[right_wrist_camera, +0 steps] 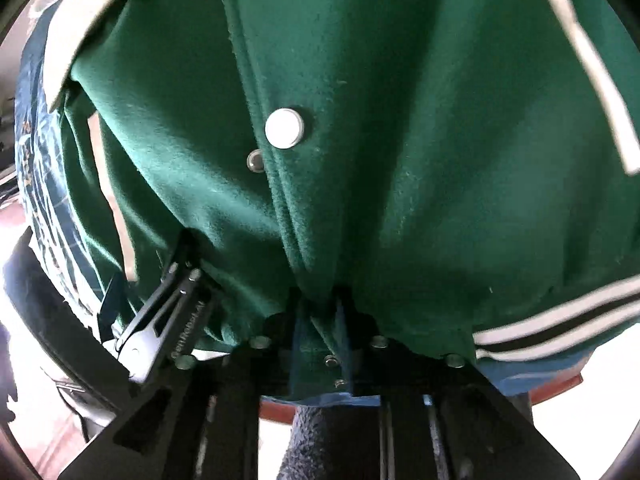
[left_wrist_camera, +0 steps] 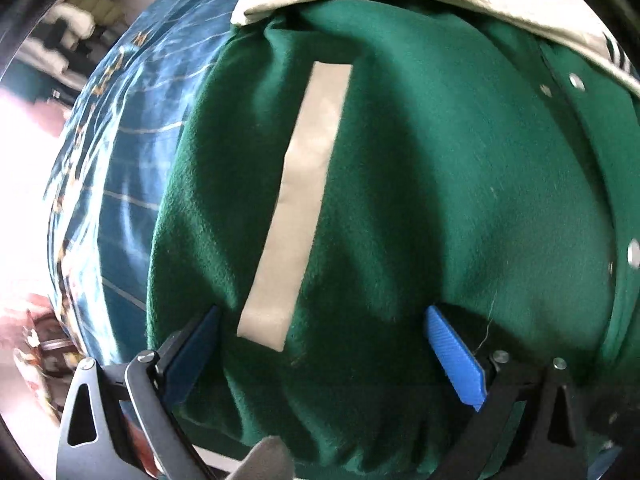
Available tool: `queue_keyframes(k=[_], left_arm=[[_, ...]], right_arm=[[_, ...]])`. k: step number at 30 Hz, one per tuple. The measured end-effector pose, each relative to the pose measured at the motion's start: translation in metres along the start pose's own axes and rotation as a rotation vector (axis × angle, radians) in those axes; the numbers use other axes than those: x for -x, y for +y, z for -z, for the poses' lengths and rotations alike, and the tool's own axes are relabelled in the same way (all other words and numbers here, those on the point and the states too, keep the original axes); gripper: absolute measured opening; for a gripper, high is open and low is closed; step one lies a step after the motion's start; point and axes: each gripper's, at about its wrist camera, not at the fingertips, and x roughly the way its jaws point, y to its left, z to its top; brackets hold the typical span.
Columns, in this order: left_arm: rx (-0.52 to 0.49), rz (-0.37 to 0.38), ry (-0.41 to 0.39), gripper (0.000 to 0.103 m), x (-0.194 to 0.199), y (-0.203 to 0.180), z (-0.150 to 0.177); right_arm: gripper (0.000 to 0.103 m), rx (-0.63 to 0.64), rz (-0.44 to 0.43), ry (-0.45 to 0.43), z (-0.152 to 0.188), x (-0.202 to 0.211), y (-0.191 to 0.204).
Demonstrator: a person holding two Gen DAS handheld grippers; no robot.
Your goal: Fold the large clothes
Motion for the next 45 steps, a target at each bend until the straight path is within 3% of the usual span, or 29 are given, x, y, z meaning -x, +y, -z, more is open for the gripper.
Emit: queue_keyframes(k=[1, 3, 5, 9, 10, 13, 15, 18, 20, 21, 22, 24, 27, 32, 35, 36, 39, 42, 45], left_arm=[[-0.001, 0.003, 0.009, 0.103, -0.001, 0.001, -0.001], [-0.033, 0.006, 0.046, 0.103, 0.000, -0.001, -0.008], [-0.020, 0.011, 0.068, 0.103, 0.009, 0.005, -0.021], [0.044, 0.027, -0.010, 0.103, 0.058, 0.007, -0.053], [0.041, 0.025, -0.037, 0.103, 0.071, -0.001, -0.061], [-0.004, 0.014, -0.096, 0.103, 0.093, -0.050, -0.085], [-0.022, -0.016, -0.113, 0.103, 0.090, -0.092, -0.099], [-0.024, -0.069, -0.114, 0.103, 0.072, -0.128, -0.108], [-0.042, -0.112, -0.085, 0.103, 0.051, -0.150, -0.108], [-0.050, -0.129, -0.056, 0.103, 0.039, -0.153, -0.107], [-0.049, -0.134, -0.045, 0.103, 0.035, -0.155, -0.106], [-0.040, -0.152, -0.035, 0.103, 0.029, -0.158, -0.100], [-0.044, -0.174, -0.028, 0.103, 0.031, -0.156, -0.101], [-0.053, -0.213, -0.010, 0.103, 0.031, -0.163, -0.106], [-0.037, -0.216, -0.002, 0.103, 0.024, -0.164, -0.106], [-0.026, -0.213, 0.007, 0.103, 0.024, -0.162, -0.107], [0.010, -0.188, 0.038, 0.103, 0.033, -0.155, -0.109], [0.061, -0.143, 0.030, 0.103, 0.059, -0.127, -0.101], [0.077, -0.135, 0.022, 0.103, 0.083, -0.101, -0.082]], right_arm=[[0.043, 0.004, -0.038, 0.017, 0.001, 0.002, -0.003], [0.051, 0.001, -0.110, 0.030, 0.000, 0.024, -0.016], [0.052, 0.006, -0.116, -0.021, 0.003, 0.056, -0.031], [0.053, -0.044, -0.051, -0.179, -0.015, 0.122, -0.067], [0.053, -0.067, -0.051, -0.206, -0.031, 0.130, -0.066], [0.053, -0.157, -0.037, -0.307, -0.066, 0.162, -0.111], [0.053, -0.195, -0.031, -0.354, -0.121, 0.182, -0.158], [0.052, -0.195, -0.037, -0.392, -0.175, 0.191, -0.192], [0.041, -0.199, -0.051, -0.368, -0.214, 0.172, -0.200], [0.029, -0.219, -0.030, -0.353, -0.226, 0.161, -0.200], [0.029, -0.248, -0.015, -0.335, -0.231, 0.155, -0.213], [0.028, -0.300, -0.070, -0.303, -0.236, 0.147, -0.243], [0.028, -0.238, -0.059, -0.253, -0.243, 0.161, -0.241], [0.028, -0.008, -0.021, -0.355, -0.268, 0.198, -0.213], [0.028, -0.007, 0.088, -0.364, -0.297, 0.186, -0.217], [0.028, -0.040, 0.069, -0.332, -0.305, 0.179, -0.226], [0.028, -0.039, 0.083, -0.288, -0.303, 0.193, -0.224], [0.032, -0.061, -0.079, -0.205, -0.275, 0.207, -0.228], [0.038, -0.088, -0.140, -0.102, -0.228, 0.209, -0.245]])
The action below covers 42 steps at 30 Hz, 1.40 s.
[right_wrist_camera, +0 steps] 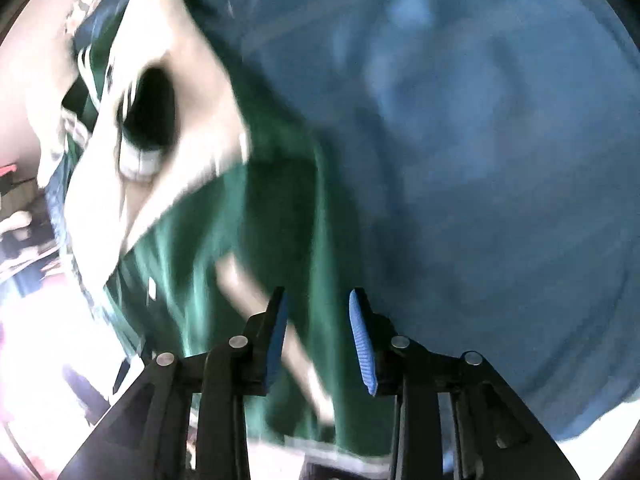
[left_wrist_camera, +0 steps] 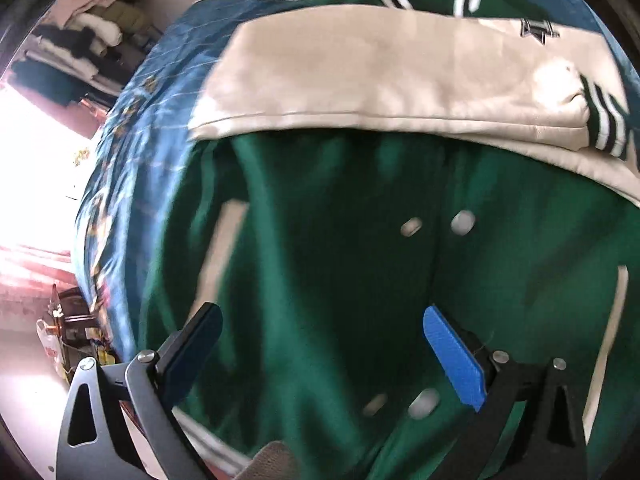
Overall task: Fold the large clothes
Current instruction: 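Lift the hem with the right gripper and fold it toward the collar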
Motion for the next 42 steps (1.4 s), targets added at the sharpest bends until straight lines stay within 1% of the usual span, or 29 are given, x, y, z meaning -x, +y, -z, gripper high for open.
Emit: queue_keyframes(k=[2, 5, 6, 7, 8, 9, 10, 12, 13, 14, 15, 16, 18, 19, 21, 22, 24, 26, 28, 29, 30, 31, 32, 34, 35, 36, 39, 40, 42], left_arm=[[0.005, 0.002, 0.013, 0.103, 0.009, 0.023, 0.018], [-0.002, -0.007, 0.044, 0.103, 0.011, 0.045, 0.044], [-0.005, -0.015, 0.053, 0.103, 0.008, 0.048, 0.052], [-0.010, -0.031, 0.066, 0.103, 0.004, 0.053, 0.061], [-0.020, -0.047, 0.090, 0.103, -0.002, 0.058, 0.071], [-0.022, -0.052, 0.107, 0.103, -0.008, 0.064, 0.077], [-0.018, -0.054, 0.117, 0.103, -0.012, 0.070, 0.083], [-0.017, -0.070, 0.130, 0.103, -0.019, 0.078, 0.093], [-0.013, -0.072, 0.129, 0.103, -0.020, 0.082, 0.096], [-0.007, -0.081, 0.125, 0.103, -0.022, 0.087, 0.099], [-0.002, -0.087, 0.123, 0.103, -0.022, 0.091, 0.103], [0.004, -0.089, 0.121, 0.103, -0.024, 0.095, 0.105], [0.011, -0.100, 0.118, 0.103, -0.029, 0.101, 0.109], [0.007, -0.105, 0.119, 0.103, -0.032, 0.101, 0.112], [0.002, -0.111, 0.117, 0.103, -0.042, 0.104, 0.118], [-0.001, -0.106, 0.118, 0.103, -0.046, 0.103, 0.121], [-0.022, -0.103, 0.125, 0.103, -0.056, 0.102, 0.127], [-0.037, -0.096, 0.112, 0.103, -0.064, 0.100, 0.130], [-0.039, -0.082, 0.105, 0.103, -0.067, 0.098, 0.132], [-0.036, -0.075, 0.103, 0.103, -0.068, 0.098, 0.131], [-0.038, -0.070, 0.098, 0.103, -0.067, 0.099, 0.130], [-0.043, -0.064, 0.092, 0.103, -0.067, 0.100, 0.129], [-0.044, -0.059, 0.090, 0.103, -0.067, 0.101, 0.129], [-0.034, -0.039, 0.091, 0.103, -0.066, 0.104, 0.129], [-0.029, -0.031, 0.092, 0.103, -0.066, 0.105, 0.129], [-0.025, -0.026, 0.093, 0.103, -0.067, 0.107, 0.130], [-0.014, -0.003, 0.104, 0.103, -0.068, 0.116, 0.129], [-0.010, 0.008, 0.111, 0.103, -0.067, 0.119, 0.129], [0.002, 0.026, 0.130, 0.103, -0.064, 0.125, 0.126]], right_arm=[[0.043, -0.024, -0.018, 0.066, 0.035, -0.003, -0.016], [0.043, -0.061, -0.016, 0.137, 0.080, -0.021, -0.043], [0.027, -0.069, -0.017, 0.137, 0.090, -0.032, -0.048], [0.011, -0.076, 0.006, 0.103, 0.103, -0.039, -0.051], [0.009, -0.072, 0.033, 0.077, 0.120, -0.045, -0.049], [0.008, -0.071, 0.070, 0.046, 0.121, -0.047, -0.048], [0.008, -0.079, 0.113, 0.017, 0.121, -0.047, -0.048], [0.008, -0.104, 0.155, 0.018, 0.117, -0.044, -0.045], [0.014, -0.102, 0.183, 0.020, 0.117, -0.041, -0.039], [0.018, -0.081, 0.226, 0.013, 0.118, -0.034, -0.026], [0.025, -0.050, 0.263, -0.009, 0.121, -0.025, -0.008], [0.036, -0.029, 0.254, -0.031, 0.125, -0.023, 0.013], [0.047, 0.057, 0.190, -0.051, 0.141, -0.014, 0.051], [0.048, 0.096, 0.146, -0.025, 0.149, -0.020, 0.070], [0.048, 0.137, 0.055, 0.068, 0.167, -0.046, 0.096], [0.048, 0.149, 0.008, 0.120, 0.175, -0.069, 0.113], [0.049, 0.159, -0.028, 0.149, 0.186, -0.106, 0.133], [0.049, 0.165, 0.008, 0.161, 0.195, -0.140, 0.152], [0.049, 0.192, 0.100, 0.164, 0.207, -0.175, 0.169], [0.046, 0.193, 0.158, 0.150, 0.210, -0.181, 0.170], [0.034, 0.188, 0.199, 0.125, 0.212, -0.182, 0.171], [0.025, 0.209, 0.255, 0.112, 0.213, -0.182, 0.176], [0.025, 0.218, 0.268, 0.108, 0.213, -0.181, 0.178], [0.020, 0.231, 0.228, 0.124, 0.216, -0.174, 0.184], [0.019, 0.238, 0.205, 0.139, 0.216, -0.163, 0.176], [0.019, 0.249, 0.164, 0.156, 0.218, -0.156, 0.182], [0.019, 0.315, 0.172, 0.182, 0.219, -0.150, 0.188], [0.020, 0.313, 0.180, 0.201, 0.216, -0.158, 0.190], [0.022, 0.217, 0.131, 0.265, 0.203, -0.160, 0.168]])
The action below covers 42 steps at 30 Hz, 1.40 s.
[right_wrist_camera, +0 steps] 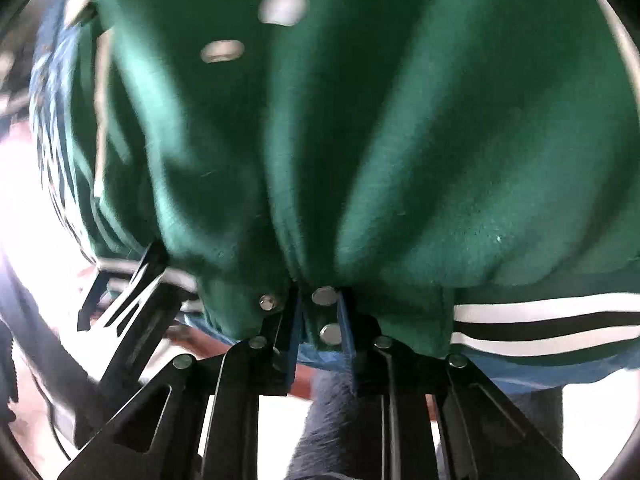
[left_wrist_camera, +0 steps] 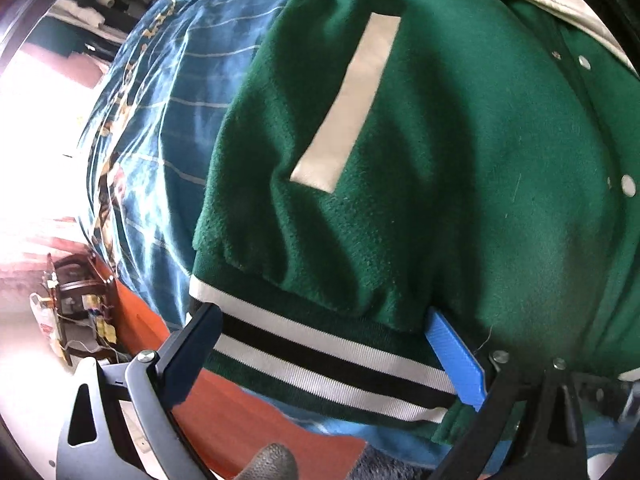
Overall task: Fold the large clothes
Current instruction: 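Lift the hem with the right gripper and fold it toward the collar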
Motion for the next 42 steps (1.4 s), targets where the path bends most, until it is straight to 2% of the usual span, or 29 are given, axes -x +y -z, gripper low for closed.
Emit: queue_keyframes(k=[2, 3, 4, 5, 7, 9, 11, 12, 14, 15, 16, 18, 22, 23, 25, 27, 28, 30, 32, 33, 34, 36, 39, 40, 41, 42], left_arm=[[0.012, 0.012, 0.000, 0.103, 0.010, 0.007, -0.004], [0.018, 0.009, -0.013, 0.103, 0.017, 0.011, -0.007], [0.023, 0.007, -0.035, 0.103, 0.028, 0.016, -0.011], [0.026, 0.007, -0.052, 0.103, 0.035, 0.018, -0.015], [0.037, 0.005, -0.091, 0.103, 0.051, 0.020, -0.026], [0.036, 0.017, -0.114, 0.103, 0.056, 0.012, -0.038], [0.018, 0.005, -0.130, 0.103, 0.053, -0.004, -0.054], [0.003, -0.003, -0.134, 0.103, 0.049, -0.015, -0.062], [-0.011, -0.003, -0.149, 0.103, 0.041, -0.029, -0.072], [-0.020, -0.006, -0.150, 0.103, 0.034, -0.037, -0.076], [-0.048, -0.013, -0.136, 0.103, 0.019, -0.052, -0.081], [-0.103, -0.042, -0.107, 0.103, -0.005, -0.072, -0.085], [-0.097, -0.068, -0.154, 0.103, -0.015, -0.079, -0.082], [-0.093, -0.068, -0.163, 0.103, -0.014, -0.078, -0.081], [-0.090, -0.069, -0.190, 0.103, -0.012, -0.079, -0.077], [-0.093, -0.068, -0.205, 0.103, -0.012, -0.079, -0.075], [-0.096, -0.064, -0.207, 0.103, -0.012, -0.079, -0.074], [-0.089, -0.058, -0.199, 0.103, -0.013, -0.080, -0.078], [-0.075, -0.061, -0.175, 0.103, -0.014, -0.078, -0.083], [-0.069, -0.066, -0.166, 0.103, -0.013, -0.079, -0.084], [-0.067, -0.072, -0.157, 0.103, -0.012, -0.078, -0.085], [-0.083, -0.086, -0.140, 0.103, -0.008, -0.078, -0.088], [-0.087, -0.077, -0.154, 0.103, 0.012, -0.075, -0.094], [-0.088, -0.088, -0.172, 0.103, 0.023, -0.075, -0.096], [-0.089, -0.095, -0.197, 0.103, 0.037, -0.076, -0.099], [-0.094, -0.103, -0.217, 0.103, 0.048, -0.079, -0.100]], right_arm=[[0.032, -0.040, -0.080, 0.041, -0.009, 0.007, -0.008], [0.043, -0.046, -0.122, 0.034, -0.010, 0.018, -0.011], [0.049, -0.050, -0.147, 0.018, -0.013, 0.030, -0.011], [0.049, -0.044, -0.157, -0.018, -0.014, 0.051, -0.013], [0.050, -0.030, -0.138, -0.089, -0.013, 0.079, -0.014], [0.050, -0.004, -0.071, -0.185, -0.019, 0.110, -0.019], [0.050, 0.026, -0.002, -0.249, -0.027, 0.123, -0.025], [0.050, 0.026, 0.031, -0.261, -0.036, 0.116, -0.025], [0.047, 0.005, 0.066, -0.257, -0.054, 0.101, -0.035], [0.040, -0.003, 0.087, -0.252, -0.060, 0.097, -0.043], [0.033, -0.003, 0.108, -0.244, -0.064, 0.085, -0.054], [0.029, 0.007, 0.155, -0.235, -0.071, 0.075, -0.062], [0.029, 0.067, 0.181, -0.186, -0.082, 0.070, -0.064], [0.031, 0.066, 0.168, -0.165, -0.084, 0.075, -0.064], [0.035, 0.052, 0.115, -0.152, -0.089, 0.074, -0.040], [0.042, 0.024, 0.070, -0.200, -0.083, 0.104, -0.051], [0.043, 0.007, 0.078, -0.254, -0.078, 0.124, -0.056], [0.044, -0.035, 0.169, -0.356, -0.071, 0.153, -0.069], [0.044, -0.080, 0.300, -0.407, -0.067, 0.166, -0.095], [0.036, -0.103, 0.333, -0.398, -0.070, 0.162, -0.106], [0.007, -0.119, 0.325, -0.370, -0.074, 0.155, -0.118], [0.001, -0.183, 0.327, -0.271, -0.081, 0.133, -0.147], [0.001, -0.163, 0.302, -0.252, -0.083, 0.144, -0.148], [0.008, -0.157, 0.291, -0.268, -0.084, 0.144, -0.128], [0.010, -0.155, 0.278, -0.289, -0.081, 0.163, -0.123], [0.019, -0.154, 0.266, -0.305, -0.079, 0.176, -0.120]])
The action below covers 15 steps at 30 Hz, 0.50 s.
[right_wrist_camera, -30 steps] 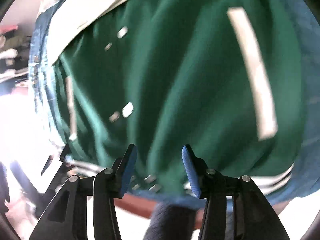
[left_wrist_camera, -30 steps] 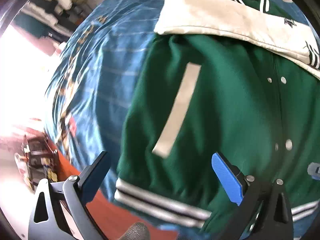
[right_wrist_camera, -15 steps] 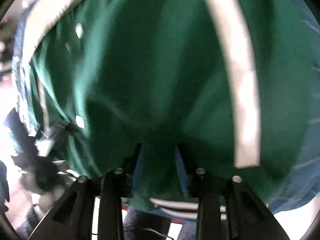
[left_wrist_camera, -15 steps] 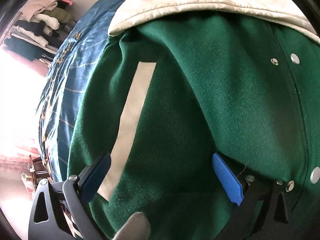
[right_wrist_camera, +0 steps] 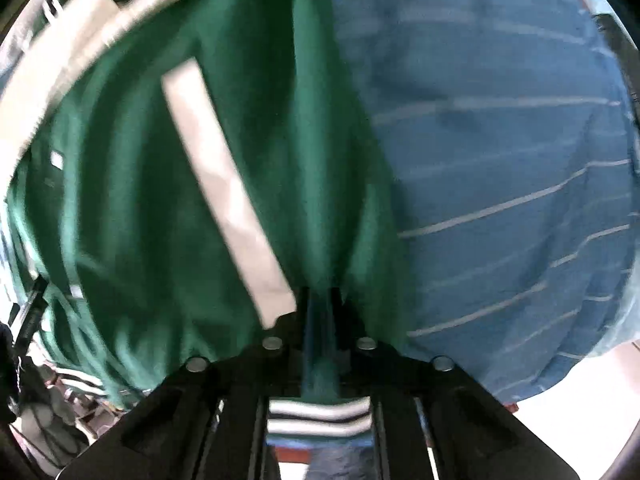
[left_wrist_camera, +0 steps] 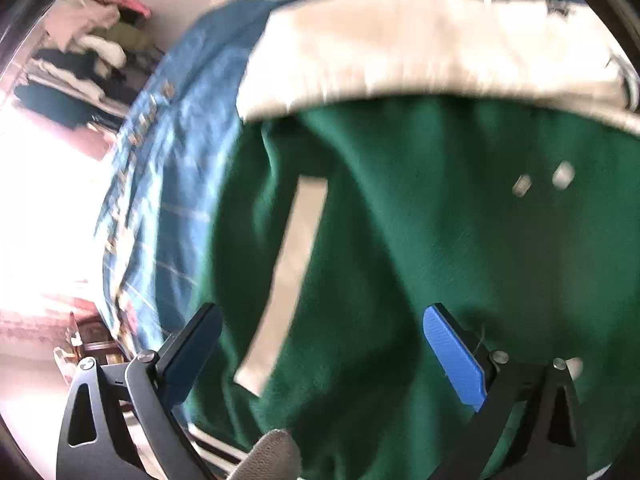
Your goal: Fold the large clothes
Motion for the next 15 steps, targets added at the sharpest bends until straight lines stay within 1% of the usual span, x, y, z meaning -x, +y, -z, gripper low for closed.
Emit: queue_keyframes(k=[1, 2, 3, 6, 7, 8, 9, 10, 11, 12, 13, 15], left_arm=[[-0.009, -0.021, -0.021, 0.103, 0.012, -0.003, -0.004], [-0.020, -0.044, -0.041, 0.103, 0.025, -0.009, -0.009], [-0.031, -0.068, -0.055, 0.103, 0.037, -0.017, -0.013], [-0.051, -0.117, -0.074, 0.103, 0.065, -0.042, -0.012], [-0.071, -0.141, -0.087, 0.103, 0.075, -0.056, -0.008], [-0.098, -0.171, -0.104, 0.103, 0.089, -0.078, 0.000], [-0.114, -0.185, -0.109, 0.103, 0.094, -0.088, 0.004], [-0.144, -0.206, -0.107, 0.103, 0.104, -0.111, 0.014], [-0.161, -0.211, -0.096, 0.103, 0.110, -0.128, 0.021], [-0.177, -0.212, -0.084, 0.103, 0.116, -0.143, 0.027], [-0.197, -0.221, -0.066, 0.103, 0.124, -0.168, 0.036], [-0.214, -0.210, -0.030, 0.103, 0.137, -0.204, 0.052]], right_arm=[[0.033, 0.003, -0.025, -0.019, -0.003, 0.016, -0.001], [0.040, 0.012, -0.044, -0.041, -0.006, 0.031, -0.002], [0.050, 0.024, -0.049, -0.057, -0.008, 0.042, -0.004], [0.053, 0.082, -0.051, -0.089, -0.019, 0.070, -0.013], [0.056, 0.101, -0.046, -0.094, -0.024, 0.075, -0.020], [0.059, 0.116, -0.047, -0.095, -0.027, 0.073, -0.034], [0.066, 0.137, -0.055, -0.094, -0.035, 0.072, -0.049], [0.072, 0.157, -0.060, -0.087, -0.034, 0.065, -0.065], [0.075, 0.181, -0.057, -0.075, -0.035, 0.059, -0.077], [0.076, 0.202, -0.051, -0.059, -0.038, 0.052, -0.090], [0.076, 0.209, -0.050, -0.047, -0.030, 0.032, -0.082], [0.076, 0.224, -0.060, -0.019, -0.033, 0.021, -0.112]])
